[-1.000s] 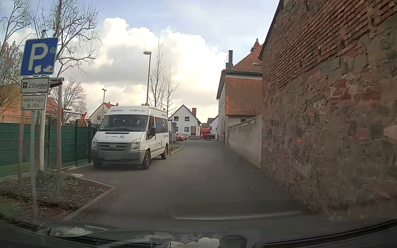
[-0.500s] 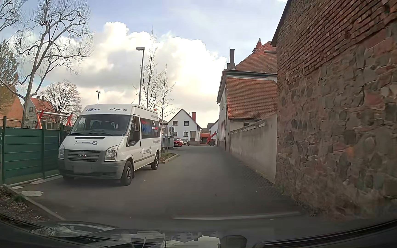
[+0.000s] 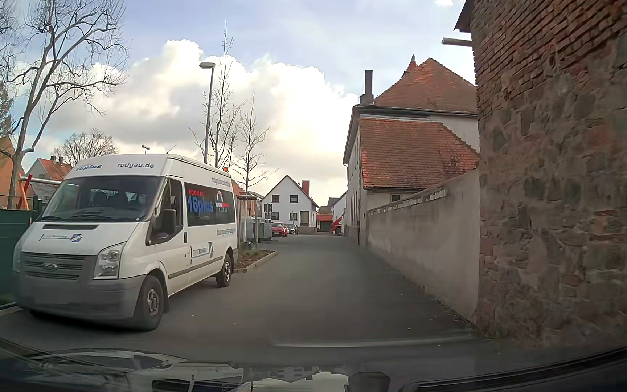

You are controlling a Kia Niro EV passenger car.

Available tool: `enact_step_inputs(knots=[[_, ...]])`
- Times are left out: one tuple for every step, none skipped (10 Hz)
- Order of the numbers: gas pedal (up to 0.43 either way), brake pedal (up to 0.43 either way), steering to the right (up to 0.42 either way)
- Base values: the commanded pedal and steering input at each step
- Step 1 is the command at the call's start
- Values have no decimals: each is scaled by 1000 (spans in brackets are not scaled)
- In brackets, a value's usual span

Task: Follow the waypoints while adhering to traffic rules and regulations

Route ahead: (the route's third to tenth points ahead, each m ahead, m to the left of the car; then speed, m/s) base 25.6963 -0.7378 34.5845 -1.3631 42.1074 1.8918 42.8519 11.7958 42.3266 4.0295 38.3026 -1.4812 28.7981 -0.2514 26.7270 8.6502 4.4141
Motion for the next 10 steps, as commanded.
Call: enact_step_inputs(knots=[[79,0,-3],[79,0,-3],[79,0,-3],[79,0,-3],[79,0,-4],[79,0,-5],[79,0,-4],[79,0,-5],[79,0,-5],[79,0,-6]])
